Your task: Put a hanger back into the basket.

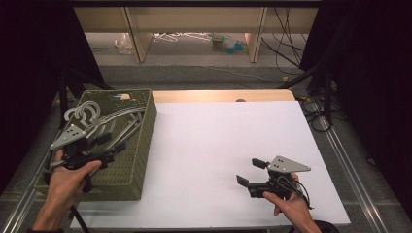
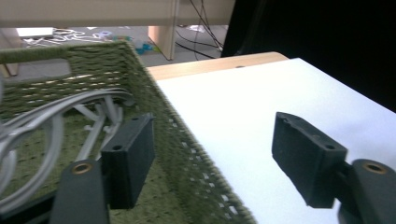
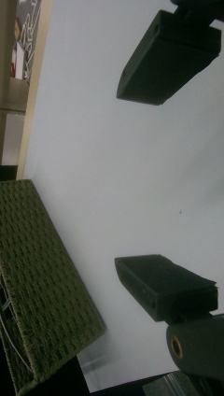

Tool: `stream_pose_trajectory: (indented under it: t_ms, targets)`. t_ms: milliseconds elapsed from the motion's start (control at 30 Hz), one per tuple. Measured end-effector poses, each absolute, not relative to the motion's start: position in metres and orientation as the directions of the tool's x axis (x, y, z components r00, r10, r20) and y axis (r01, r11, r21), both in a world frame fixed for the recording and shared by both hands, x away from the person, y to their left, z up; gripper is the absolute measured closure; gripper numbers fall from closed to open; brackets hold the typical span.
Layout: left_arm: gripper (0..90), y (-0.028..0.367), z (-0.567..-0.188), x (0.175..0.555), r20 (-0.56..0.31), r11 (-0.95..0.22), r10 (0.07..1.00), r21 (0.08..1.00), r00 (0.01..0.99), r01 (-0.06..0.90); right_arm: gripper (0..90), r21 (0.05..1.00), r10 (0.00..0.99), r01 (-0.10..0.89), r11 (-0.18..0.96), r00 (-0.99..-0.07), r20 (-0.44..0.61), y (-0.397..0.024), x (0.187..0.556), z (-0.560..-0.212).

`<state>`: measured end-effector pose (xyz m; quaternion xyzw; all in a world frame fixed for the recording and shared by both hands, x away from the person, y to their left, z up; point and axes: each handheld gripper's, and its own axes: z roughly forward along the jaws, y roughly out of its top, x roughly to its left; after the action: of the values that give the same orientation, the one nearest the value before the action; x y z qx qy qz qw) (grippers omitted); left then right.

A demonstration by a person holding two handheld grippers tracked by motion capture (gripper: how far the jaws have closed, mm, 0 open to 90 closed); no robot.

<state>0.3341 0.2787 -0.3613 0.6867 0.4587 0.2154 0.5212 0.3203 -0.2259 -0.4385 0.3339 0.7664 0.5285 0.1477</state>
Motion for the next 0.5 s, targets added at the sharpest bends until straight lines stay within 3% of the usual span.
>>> stream_pose_trajectory:
  t_ms: [500]
  targets:
    - [26.8,0.236,-0.369,0.325,-0.183,-0.053,0.800,0.927,0.571,0.372,17.2,0.905,0.663,0.373,0.203,-0.733,0.153,-0.226,0.319,-0.439]
